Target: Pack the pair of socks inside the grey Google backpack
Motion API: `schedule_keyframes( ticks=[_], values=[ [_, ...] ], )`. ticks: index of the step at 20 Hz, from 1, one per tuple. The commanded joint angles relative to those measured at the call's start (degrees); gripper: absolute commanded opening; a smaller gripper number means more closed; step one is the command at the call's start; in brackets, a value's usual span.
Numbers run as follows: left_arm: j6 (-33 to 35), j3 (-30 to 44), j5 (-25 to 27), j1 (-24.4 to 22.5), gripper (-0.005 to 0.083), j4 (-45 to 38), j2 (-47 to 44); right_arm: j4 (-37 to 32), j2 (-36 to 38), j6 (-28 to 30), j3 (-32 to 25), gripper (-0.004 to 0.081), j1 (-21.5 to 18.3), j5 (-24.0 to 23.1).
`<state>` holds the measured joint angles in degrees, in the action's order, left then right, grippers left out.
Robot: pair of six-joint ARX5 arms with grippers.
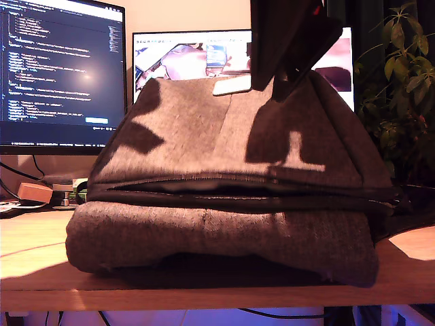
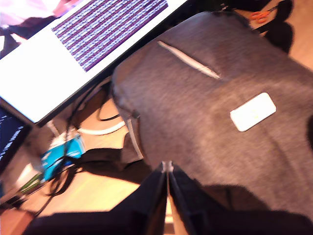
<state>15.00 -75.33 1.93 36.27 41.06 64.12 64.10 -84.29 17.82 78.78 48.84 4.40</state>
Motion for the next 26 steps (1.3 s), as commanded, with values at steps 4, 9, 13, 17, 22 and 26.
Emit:
schedule_keyframes(
  ticks=[4,9,13,17,22,26],
  values=[
    [-0.7,0.1,-3.5,-2.2,-0.0023,-0.5,1.2,-16.9,1.0,-3.9,0.4,-0.0009,-4.6,-0.4],
    [-0.7,0.2,-10.4,-8.6,-0.0023,-8.4,3.1,-38.9,1.1,-6.4,0.4,-0.0013,-11.7,-3.7],
    [-1.6,2.6,-12.3,-13.1,-0.0023,-16.5,3.4,-51.1,1.2,-9.1,0.3,-0.0013,-17.1,-5.6],
    [-2.1,7.9,-14.0,-17.5,-0.0023,-21.1,3.3,-52.5,2.1,-10.4,-0.7,-0.0013,-22.6,-6.9],
    [-4.7,17.1,-15.7,-21.9,-0.0023,-28.2,1.2,-59.0,7.8,-10.7,-11.3,-0.0013,-29.6,-6.4],
    [-6.6,25.7,-16.5,-24.4,-0.0023,-32.4,-3.5,-62.9,17.3,-11.8,-24.1,-0.0013,-35.7,-2.4]
  ],
)
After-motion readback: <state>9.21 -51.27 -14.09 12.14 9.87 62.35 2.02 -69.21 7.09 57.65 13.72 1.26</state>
